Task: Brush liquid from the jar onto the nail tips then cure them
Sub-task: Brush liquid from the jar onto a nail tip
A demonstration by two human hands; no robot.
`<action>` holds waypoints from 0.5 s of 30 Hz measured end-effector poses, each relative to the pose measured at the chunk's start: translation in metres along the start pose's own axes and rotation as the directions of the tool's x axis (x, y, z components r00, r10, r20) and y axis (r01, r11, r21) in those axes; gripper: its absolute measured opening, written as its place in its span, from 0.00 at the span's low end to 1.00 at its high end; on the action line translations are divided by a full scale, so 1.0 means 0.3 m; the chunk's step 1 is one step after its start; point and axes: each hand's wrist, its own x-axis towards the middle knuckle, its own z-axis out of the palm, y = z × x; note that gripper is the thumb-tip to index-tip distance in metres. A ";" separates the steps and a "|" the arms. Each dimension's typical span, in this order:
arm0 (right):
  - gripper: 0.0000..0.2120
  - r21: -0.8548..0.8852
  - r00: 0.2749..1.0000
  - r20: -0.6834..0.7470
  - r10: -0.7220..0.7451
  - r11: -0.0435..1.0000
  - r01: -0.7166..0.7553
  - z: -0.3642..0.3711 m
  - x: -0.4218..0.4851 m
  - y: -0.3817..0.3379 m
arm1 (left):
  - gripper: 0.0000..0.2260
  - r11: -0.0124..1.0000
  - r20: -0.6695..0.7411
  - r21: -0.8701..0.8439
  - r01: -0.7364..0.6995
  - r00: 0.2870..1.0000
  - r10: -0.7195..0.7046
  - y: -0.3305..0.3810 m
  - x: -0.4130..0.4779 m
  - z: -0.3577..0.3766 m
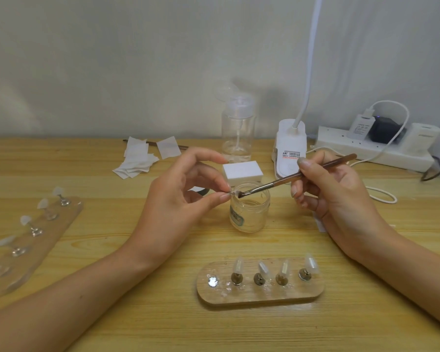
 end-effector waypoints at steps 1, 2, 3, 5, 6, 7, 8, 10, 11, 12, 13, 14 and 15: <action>0.10 0.008 1.000 -0.018 0.003 1.000 -0.003 -0.002 0.001 0.001 | 0.18 1.000 0.000 0.000 -0.003 1.000 0.003 0.000 0.000 0.001; 0.10 0.017 0.999 -0.032 0.005 1.000 -0.004 -0.005 0.002 0.001 | 0.18 1.000 0.000 0.001 -0.007 1.000 0.007 0.000 0.000 0.001; 0.10 0.024 0.999 -0.036 0.003 1.000 -0.003 -0.007 0.003 0.000 | 0.18 1.000 0.002 0.003 -0.011 1.000 0.011 0.000 0.000 0.001; 0.11 0.017 1.000 -0.012 -0.005 1.000 0.006 -0.006 0.002 -0.001 | 0.18 1.000 0.006 0.005 -0.018 1.000 0.018 0.001 -0.001 0.002; 0.11 0.007 1.000 0.006 -0.009 1.000 0.009 -0.005 0.001 0.000 | 0.18 1.000 0.008 0.006 -0.020 1.000 0.020 0.001 -0.001 0.002; 0.11 -0.002 1.000 0.015 -0.009 1.000 0.009 -0.003 0.000 0.002 | 0.18 1.000 0.009 0.008 -0.023 1.000 0.023 0.000 -0.002 0.002; 0.11 -0.004 1.000 0.012 -0.009 1.000 0.009 -0.003 0.000 0.003 | 0.18 1.000 0.009 0.011 -0.025 1.000 0.025 -0.001 -0.003 0.002; 0.10 0.011 1.000 -0.015 -0.008 1.000 0.008 -0.006 0.000 0.003 | 0.18 1.000 0.009 0.013 -0.028 1.000 0.028 -0.002 -0.004 0.002; 0.10 0.023 1.000 -0.024 -0.009 1.000 0.010 -0.008 0.000 0.003 | 0.18 0.999 0.010 0.013 -0.029 1.000 0.029 -0.002 -0.004 0.003; 0.11 0.031 1.000 -0.022 -0.015 0.999 0.016 -0.009 0.000 0.002 | 0.18 1.000 0.011 0.012 -0.029 1.000 0.029 -0.003 -0.004 0.003; 0.11 0.030 1.000 -0.008 -0.023 0.999 0.023 -0.007 0.000 0.000 | 0.18 0.999 0.010 0.014 -0.029 1.000 0.029 -0.003 -0.003 0.004; 0.12 0.020 1.000 0.010 -0.029 0.999 0.028 -0.005 -0.001 0.000 | 0.18 0.999 0.010 0.018 -0.030 1.000 0.029 -0.004 -0.003 0.004; 0.12 0.009 0.999 0.021 -0.029 1.000 0.029 -0.002 -0.002 0.000 | 0.18 0.999 0.010 0.022 -0.031 0.999 0.031 -0.005 -0.002 0.004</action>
